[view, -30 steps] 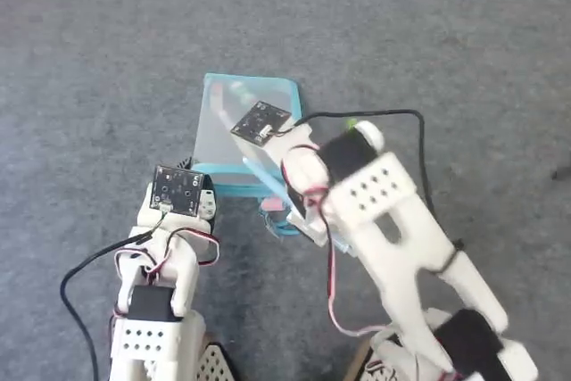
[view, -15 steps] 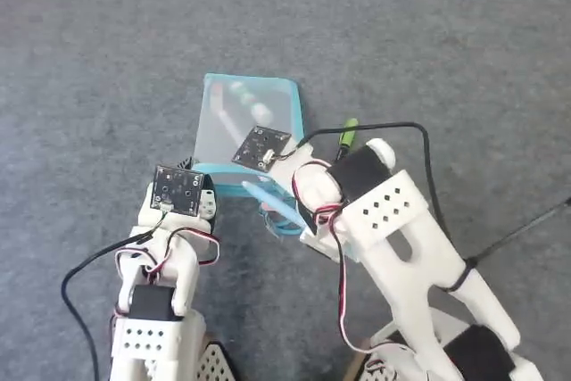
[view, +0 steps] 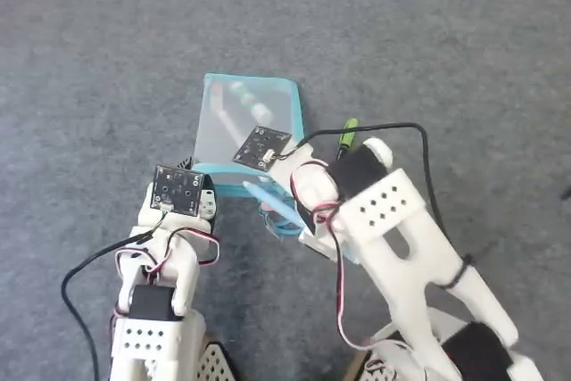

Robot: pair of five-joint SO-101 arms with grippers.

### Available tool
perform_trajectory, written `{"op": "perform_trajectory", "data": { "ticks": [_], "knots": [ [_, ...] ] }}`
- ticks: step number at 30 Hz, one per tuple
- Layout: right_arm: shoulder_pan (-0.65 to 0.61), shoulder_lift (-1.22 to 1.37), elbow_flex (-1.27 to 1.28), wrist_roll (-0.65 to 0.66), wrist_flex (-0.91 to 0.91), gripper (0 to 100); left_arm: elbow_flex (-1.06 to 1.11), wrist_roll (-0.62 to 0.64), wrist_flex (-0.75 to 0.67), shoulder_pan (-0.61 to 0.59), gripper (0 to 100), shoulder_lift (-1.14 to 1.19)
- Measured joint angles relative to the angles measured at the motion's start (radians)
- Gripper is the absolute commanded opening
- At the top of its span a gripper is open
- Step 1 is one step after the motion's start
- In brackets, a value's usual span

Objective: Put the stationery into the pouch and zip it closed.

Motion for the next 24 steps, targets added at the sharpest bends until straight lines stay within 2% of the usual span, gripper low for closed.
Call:
{"op": "perform_trajectory", "data": {
  "ticks": [24],
  "knots": [
    [-0.032, 0.061, -0.104, -0.094, 0.0, 0.6, 0.0, 0.0, 0.0, 0.0, 1, 0.0]
  ]
}}
